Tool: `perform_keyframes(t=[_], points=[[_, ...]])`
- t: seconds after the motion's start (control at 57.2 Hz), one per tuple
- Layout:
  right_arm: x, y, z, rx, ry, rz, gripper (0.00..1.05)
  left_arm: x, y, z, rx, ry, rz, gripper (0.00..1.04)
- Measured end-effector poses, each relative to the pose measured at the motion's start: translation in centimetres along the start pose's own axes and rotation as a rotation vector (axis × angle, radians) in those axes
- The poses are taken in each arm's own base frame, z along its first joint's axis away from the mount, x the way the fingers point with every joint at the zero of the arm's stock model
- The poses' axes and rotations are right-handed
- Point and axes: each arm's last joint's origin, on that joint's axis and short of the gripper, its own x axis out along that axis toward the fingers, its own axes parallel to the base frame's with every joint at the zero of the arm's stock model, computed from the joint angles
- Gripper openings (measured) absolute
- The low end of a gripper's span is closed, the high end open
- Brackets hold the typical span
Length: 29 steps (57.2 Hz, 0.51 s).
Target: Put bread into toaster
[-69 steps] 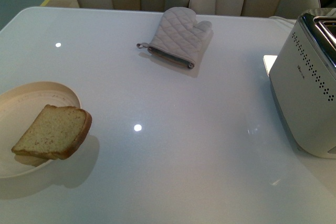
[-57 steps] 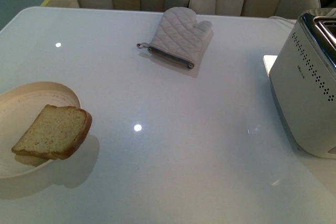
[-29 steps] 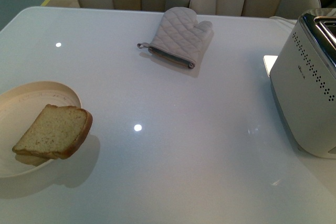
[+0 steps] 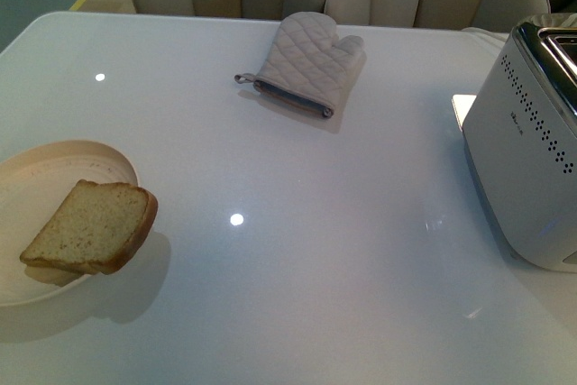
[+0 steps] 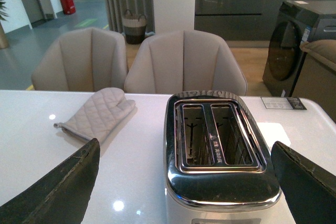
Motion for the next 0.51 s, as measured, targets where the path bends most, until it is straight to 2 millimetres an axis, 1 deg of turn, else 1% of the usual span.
perform_keyframes(t=[0.052,0.122,0.28,0.385,0.507], points=[[0.0,0.0,0.0,0.000,0.000,0.000,0.96,1.7,1.0,-0.6,0.013,0.031,0.030,0.97],[0.0,0.0,0.0,0.000,0.000,0.000,0.96,3.3,2.0,-1.3,0.028,0.067,0.059,0.97],[0.0,0.0,0.0,0.000,0.000,0.000,0.96,7.2,4.5,-3.8,0.045,0.178,0.140,0.97],[0.0,0.0,0.0,0.000,0.000,0.000,0.96,9.1,5.7,-5.5,0.060,0.242,0.183,0.97],[0.0,0.0,0.0,0.000,0.000,0.000,0.96,10.5,6.8,-7.1,0.056,0.295,0.215,0.97]])
